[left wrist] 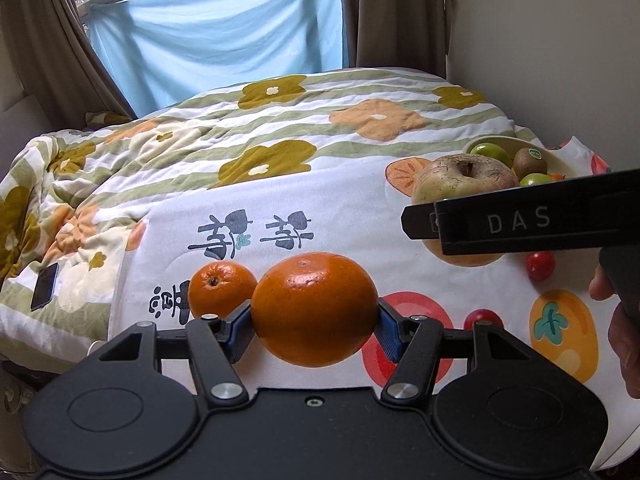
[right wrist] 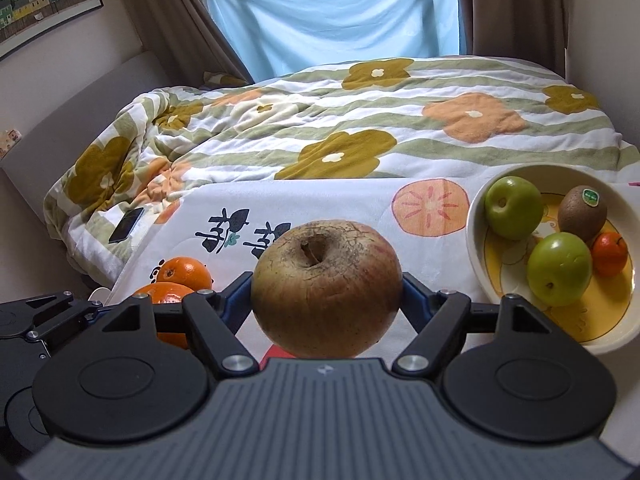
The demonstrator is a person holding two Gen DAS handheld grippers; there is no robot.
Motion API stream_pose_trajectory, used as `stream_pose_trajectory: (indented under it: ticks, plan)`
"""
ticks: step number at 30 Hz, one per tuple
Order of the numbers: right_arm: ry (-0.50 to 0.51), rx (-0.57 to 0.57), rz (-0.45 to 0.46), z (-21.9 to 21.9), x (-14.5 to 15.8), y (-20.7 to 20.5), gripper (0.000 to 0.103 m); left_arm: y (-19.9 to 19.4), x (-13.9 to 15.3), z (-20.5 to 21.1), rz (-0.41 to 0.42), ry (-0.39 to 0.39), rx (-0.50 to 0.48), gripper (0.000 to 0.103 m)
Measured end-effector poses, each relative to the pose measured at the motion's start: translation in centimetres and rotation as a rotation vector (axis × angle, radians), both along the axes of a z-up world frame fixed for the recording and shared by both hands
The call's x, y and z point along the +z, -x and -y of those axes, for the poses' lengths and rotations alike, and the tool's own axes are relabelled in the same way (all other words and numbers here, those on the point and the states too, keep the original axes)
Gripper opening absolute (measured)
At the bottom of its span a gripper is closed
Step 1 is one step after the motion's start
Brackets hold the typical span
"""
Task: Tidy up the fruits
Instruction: 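Grasp the brown apple with the right tool while the left tool grasps the orange, then carry the apple and orange over the bowl and lower them in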
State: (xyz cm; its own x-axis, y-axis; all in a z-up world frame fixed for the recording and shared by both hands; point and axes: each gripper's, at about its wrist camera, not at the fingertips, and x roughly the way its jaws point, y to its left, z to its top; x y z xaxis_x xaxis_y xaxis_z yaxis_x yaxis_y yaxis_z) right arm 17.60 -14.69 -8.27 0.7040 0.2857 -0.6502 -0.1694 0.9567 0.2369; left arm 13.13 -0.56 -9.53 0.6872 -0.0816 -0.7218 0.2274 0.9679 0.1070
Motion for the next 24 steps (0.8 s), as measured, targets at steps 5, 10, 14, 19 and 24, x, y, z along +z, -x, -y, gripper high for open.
stream_pose_trajectory:
  ticks: [5, 10, 14, 19, 24]
  plan:
    - [0.001, -0.025, 0.007, 3.4, 1.8, 1.0, 0.090, 0.4, 1.5, 2.3, 0.016, 0.004, -0.001, 0.066]
    - [0.015, -0.061, 0.013, 7.7, 3.1, 1.8, 0.090, 0.4, 3.0, 5.3, 0.039, 0.018, -0.013, 0.066]
    - [0.031, -0.085, 0.020, 11.0, 3.6, 2.2, 0.090, -0.1, 3.5, 7.8, 0.047, 0.031, -0.029, 0.066]
    - [0.047, -0.112, 0.018, 14.9, 3.4, 2.2, 0.090, -1.1, 3.6, 11.4, 0.051, 0.036, -0.057, 0.066]
    - [0.058, -0.121, 0.010, 17.6, 2.7, 2.0, 0.090, -2.3, 3.3, 14.3, 0.055, 0.029, -0.084, 0.066]
